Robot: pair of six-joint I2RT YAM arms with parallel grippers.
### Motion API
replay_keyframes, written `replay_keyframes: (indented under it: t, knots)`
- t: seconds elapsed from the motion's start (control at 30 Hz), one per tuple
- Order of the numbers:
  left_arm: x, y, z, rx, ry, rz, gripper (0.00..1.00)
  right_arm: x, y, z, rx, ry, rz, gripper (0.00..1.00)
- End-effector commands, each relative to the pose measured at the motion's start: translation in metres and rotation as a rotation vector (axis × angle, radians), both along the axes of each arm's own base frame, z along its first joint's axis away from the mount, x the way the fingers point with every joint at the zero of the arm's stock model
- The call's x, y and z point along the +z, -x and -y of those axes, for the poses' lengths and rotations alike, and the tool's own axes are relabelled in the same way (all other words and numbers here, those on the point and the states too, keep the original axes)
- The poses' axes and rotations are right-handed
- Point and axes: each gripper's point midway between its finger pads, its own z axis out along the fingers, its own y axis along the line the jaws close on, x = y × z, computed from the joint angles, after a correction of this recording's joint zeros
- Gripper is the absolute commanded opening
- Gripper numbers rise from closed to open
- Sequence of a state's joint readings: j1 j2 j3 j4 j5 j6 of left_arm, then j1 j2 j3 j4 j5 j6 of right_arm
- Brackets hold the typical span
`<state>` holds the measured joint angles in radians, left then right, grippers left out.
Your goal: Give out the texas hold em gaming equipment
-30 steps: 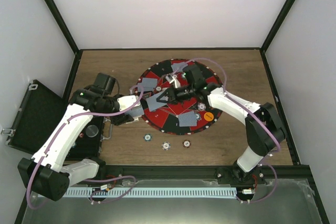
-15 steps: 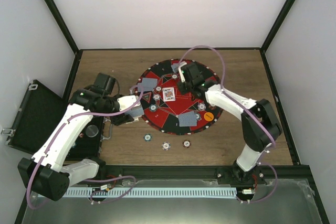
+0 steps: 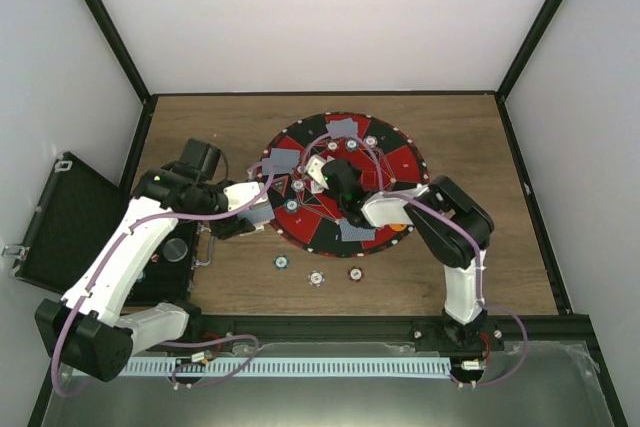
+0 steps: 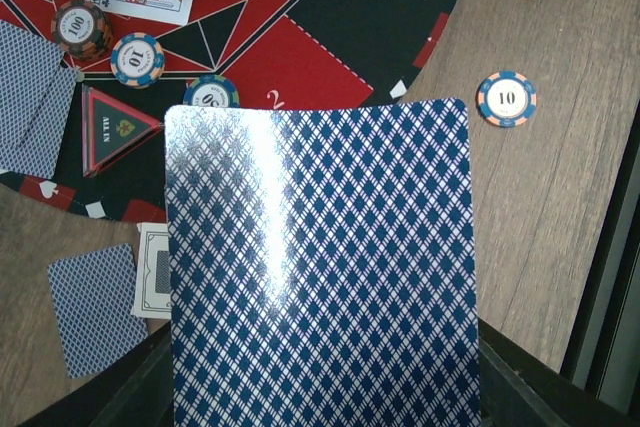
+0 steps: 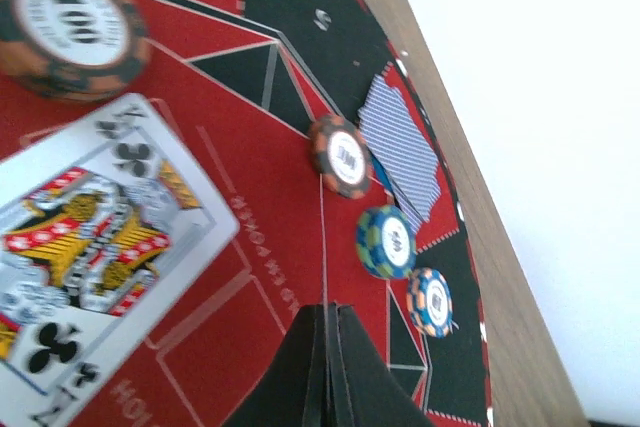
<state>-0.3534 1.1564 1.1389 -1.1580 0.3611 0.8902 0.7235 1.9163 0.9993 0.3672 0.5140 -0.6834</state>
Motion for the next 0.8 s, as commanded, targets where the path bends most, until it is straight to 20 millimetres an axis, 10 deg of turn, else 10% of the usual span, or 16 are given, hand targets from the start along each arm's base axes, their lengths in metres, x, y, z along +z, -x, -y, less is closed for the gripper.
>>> replay_keyframes:
  t: [0.0, 0.2, 0.4, 0.77]
  knots:
    - [0.011, -0.002, 0.002, -0.003, 0.016, 0.018, 0.05, 0.000, 0.000, -0.019, 0.057, 0.069, 0.094, 0.01]
    - [0.012, 0.000, 0.002, -0.012, 0.015, 0.022, 0.05, -0.014, 0.020, -0.029, 0.091, 0.013, -0.056, 0.09]
    - [0.013, 0.001, 0.004, -0.018, 0.022, 0.019, 0.05, -0.016, 0.040, -0.024, 0.098, -0.021, -0.177, 0.60]
    - [0.016, 0.004, 0.002, -0.020, 0.021, 0.023, 0.05, 0.036, 0.057, -0.025, 0.095, -0.194, -0.215, 0.94]
